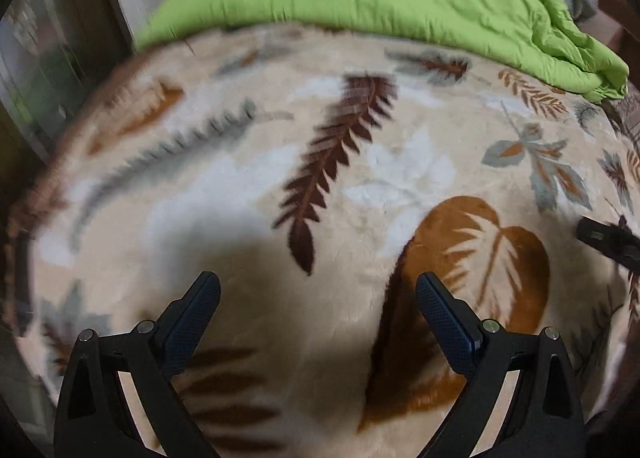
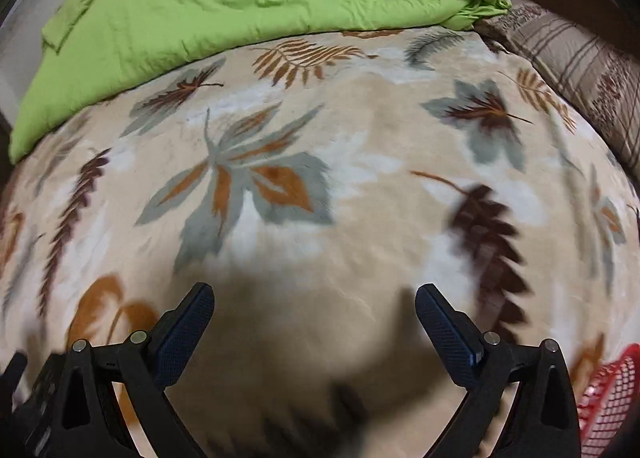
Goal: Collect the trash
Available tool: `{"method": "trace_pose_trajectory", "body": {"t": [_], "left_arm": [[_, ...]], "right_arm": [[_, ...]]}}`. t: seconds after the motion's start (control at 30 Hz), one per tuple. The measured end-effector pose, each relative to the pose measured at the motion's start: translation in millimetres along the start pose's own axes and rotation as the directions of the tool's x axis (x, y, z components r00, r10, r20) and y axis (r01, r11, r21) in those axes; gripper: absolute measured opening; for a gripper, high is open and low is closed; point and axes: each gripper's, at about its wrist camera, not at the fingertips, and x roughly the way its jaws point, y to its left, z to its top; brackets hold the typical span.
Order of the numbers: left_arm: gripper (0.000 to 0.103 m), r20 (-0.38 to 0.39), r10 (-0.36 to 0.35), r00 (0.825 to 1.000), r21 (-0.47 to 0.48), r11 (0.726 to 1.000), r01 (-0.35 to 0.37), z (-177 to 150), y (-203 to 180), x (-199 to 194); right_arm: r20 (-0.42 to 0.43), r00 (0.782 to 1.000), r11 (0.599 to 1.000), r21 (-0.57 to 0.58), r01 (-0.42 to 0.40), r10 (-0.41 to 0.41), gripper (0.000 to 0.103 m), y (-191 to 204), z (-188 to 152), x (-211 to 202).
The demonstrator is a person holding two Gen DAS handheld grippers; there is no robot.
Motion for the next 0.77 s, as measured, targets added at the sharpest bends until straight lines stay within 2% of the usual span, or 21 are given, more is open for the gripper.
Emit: {"method": "trace_pose_trajectory", "body": {"t": [0.07,0.1,0.2,0.33,0.77], "left_arm": [[0.100,-0.004,-0.006,1.000,0.008,1.000,0.006,7.1,1.6,8.4],[0.100,0.012,-0.004,1.000,0.016,1.000,0.004,8.9,1.7,9.2],[0.103,0.022,-0.003,1.000,0.024,1.000,0.002,18.1,3.3,21.0],[0.103,0.058,0.000,0.998,0.014,1.000,-0.001,18.4,4.1,23.4],[0.103,0.071,0.015,0.997,0.009,1.000,-0.016,22.8,1.7,27.9]], "right_arm": [[0.028,0.998,0.998,-0.021,0.059,-0.058,0.103,12.0,5.5,15.4],[0.053,0.997,0.998,-0.022,0.065,-0.064,0.103,14.9,7.7,17.1],[0.031,0.997,0.997,-0.028,0.078,-0.077,0.103,19.0,14.4,26.4],[0.114,0.990,0.996,-0.017,0.083,-0.081,0.103,20.1,4.6,24.0],[0.105,0.992,0.998,-0.009,0.069,-0.068,0.103,17.3,9.4,25.0]]}}
